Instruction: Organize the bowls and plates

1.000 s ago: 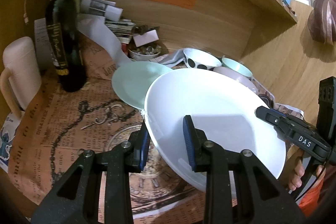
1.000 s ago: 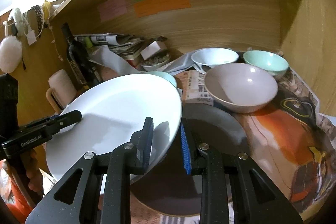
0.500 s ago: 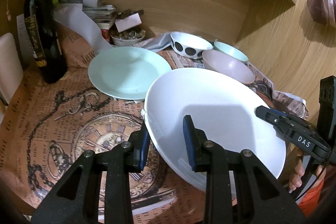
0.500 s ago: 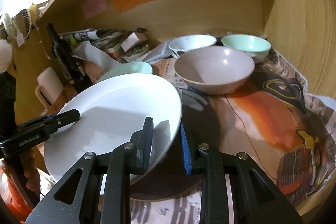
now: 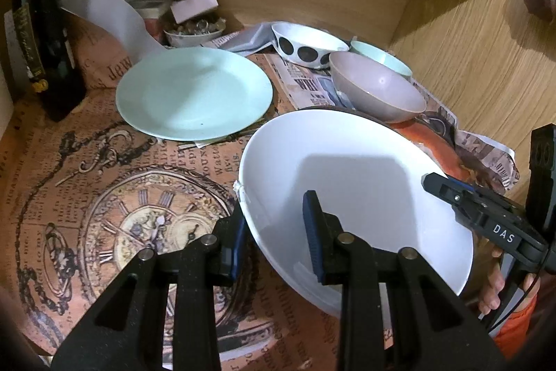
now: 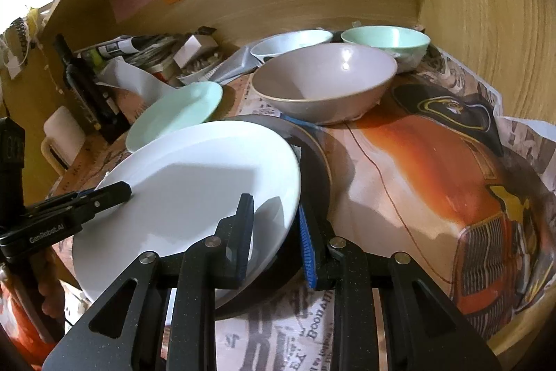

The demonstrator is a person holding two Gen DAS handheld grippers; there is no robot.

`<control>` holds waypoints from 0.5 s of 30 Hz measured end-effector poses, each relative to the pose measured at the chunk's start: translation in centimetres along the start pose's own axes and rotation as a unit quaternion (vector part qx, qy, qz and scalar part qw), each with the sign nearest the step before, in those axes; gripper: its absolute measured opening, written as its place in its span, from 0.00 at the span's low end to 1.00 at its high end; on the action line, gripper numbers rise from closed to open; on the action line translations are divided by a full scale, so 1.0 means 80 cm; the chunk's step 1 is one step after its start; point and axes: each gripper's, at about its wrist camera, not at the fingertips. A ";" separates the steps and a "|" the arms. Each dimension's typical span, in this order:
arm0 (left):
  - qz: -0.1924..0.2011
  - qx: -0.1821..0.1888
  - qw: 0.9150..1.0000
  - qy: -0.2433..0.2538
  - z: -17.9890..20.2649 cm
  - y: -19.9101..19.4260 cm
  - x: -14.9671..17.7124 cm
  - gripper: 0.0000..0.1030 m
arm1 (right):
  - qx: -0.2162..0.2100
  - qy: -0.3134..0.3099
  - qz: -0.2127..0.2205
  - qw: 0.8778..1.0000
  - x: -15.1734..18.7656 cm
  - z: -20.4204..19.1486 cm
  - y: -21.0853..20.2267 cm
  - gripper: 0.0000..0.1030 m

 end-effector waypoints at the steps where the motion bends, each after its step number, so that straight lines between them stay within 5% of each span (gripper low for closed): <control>1: -0.002 0.000 1.000 0.000 0.001 0.002 0.000 0.30 | 0.001 0.001 -0.001 1.000 0.000 0.002 0.000 0.22; 15: -0.009 -0.001 1.000 0.001 0.002 0.021 -0.010 0.31 | 0.003 0.004 0.004 1.000 -0.004 0.009 0.007 0.22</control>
Point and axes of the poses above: each gripper's, at about its wrist camera, not at the fingertips, and y roughly the way its jaws point, z to its right, x to its underside, and after that the axes turned 3 degrees about -z, right-handed
